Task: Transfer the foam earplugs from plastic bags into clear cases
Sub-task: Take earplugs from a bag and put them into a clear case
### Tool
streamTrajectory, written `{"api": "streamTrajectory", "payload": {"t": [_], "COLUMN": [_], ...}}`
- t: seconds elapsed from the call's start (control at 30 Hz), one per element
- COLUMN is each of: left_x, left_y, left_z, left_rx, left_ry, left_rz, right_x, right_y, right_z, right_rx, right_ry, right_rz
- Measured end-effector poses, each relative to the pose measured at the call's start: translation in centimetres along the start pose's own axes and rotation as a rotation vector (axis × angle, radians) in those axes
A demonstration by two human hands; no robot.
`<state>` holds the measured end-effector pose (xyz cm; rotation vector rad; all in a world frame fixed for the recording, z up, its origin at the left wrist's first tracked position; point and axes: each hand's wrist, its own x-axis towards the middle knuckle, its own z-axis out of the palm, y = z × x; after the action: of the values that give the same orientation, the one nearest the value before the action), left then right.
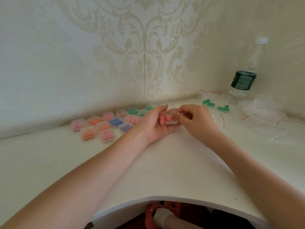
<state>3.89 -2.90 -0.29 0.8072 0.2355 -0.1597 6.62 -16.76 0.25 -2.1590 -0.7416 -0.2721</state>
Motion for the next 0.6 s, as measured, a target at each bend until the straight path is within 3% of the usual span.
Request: {"api": "streamTrajectory", "payload": {"t": [0.1, 0.23, 0.4, 0.6], "left_x": [0.0, -0.7, -0.7, -0.3], "left_y": [0.2, 0.2, 0.1, 0.0], "left_z": [-0.2, 0.7, 0.5, 0.2], "left_rx": [-0.029, -0.039, -0.051, -0.035], "left_ry": [0.036, 0.014, 0.034, -0.01], "left_rz": [-0.007, -0.03, -0.047, -0.047], "right_x": [-0.1, -0.3, -0.4, -0.4], "right_y": [-0.7, -0.8, -0.6, -0.8], "right_z": [-0.1, 0.3, 0.7, 1.1], "right_rx": [0.019, -0.078, -0.154, -0.042], "right_ry": [0.031, -0.086, -0.056, -0.04], "right_rz": [-0.063, -0.157, -0.203, -0.214]}}
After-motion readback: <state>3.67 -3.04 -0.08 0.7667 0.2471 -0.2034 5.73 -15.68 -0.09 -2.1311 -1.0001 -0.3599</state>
